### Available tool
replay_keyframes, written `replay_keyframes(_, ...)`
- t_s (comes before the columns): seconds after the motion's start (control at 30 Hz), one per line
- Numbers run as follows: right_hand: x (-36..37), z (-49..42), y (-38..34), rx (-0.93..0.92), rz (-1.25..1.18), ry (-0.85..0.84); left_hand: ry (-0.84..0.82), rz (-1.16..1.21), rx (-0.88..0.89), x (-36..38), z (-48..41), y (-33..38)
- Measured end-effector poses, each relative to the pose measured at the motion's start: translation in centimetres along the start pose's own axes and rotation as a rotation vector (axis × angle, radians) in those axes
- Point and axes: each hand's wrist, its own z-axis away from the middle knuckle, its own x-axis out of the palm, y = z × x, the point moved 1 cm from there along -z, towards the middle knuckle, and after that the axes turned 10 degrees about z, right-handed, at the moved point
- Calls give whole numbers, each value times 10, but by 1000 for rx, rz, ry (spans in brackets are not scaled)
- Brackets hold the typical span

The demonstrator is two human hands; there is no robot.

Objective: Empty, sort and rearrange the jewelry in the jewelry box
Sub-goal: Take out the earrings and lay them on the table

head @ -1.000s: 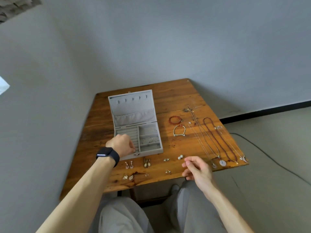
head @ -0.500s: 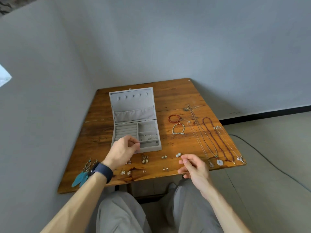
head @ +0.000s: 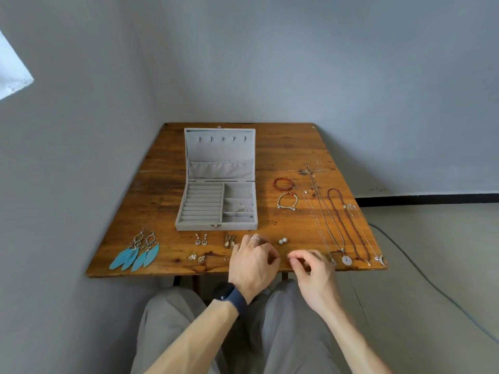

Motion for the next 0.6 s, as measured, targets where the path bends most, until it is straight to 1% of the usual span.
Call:
replay_keyframes(0.07, 4, 2, 1, -39, 104, 59, 10, -12, 12, 1, -1, -1)
replay_keyframes(0.13, 8, 2, 1, -19, 145, 83, 9, -35, 35, 0, -2, -3)
replay_keyframes(0.3, 14, -2, 4, 57, 88, 59, -7, -35, 51, -1, -4, -2)
replay_keyframes(0.47, 10, 0, 9, 116, -41, 22, -7, -52, 65, -2, -4, -1)
replay_keyframes(0.6, 12, 0, 6, 103, 30, 42, -5, -61, 77, -3, -4, -1)
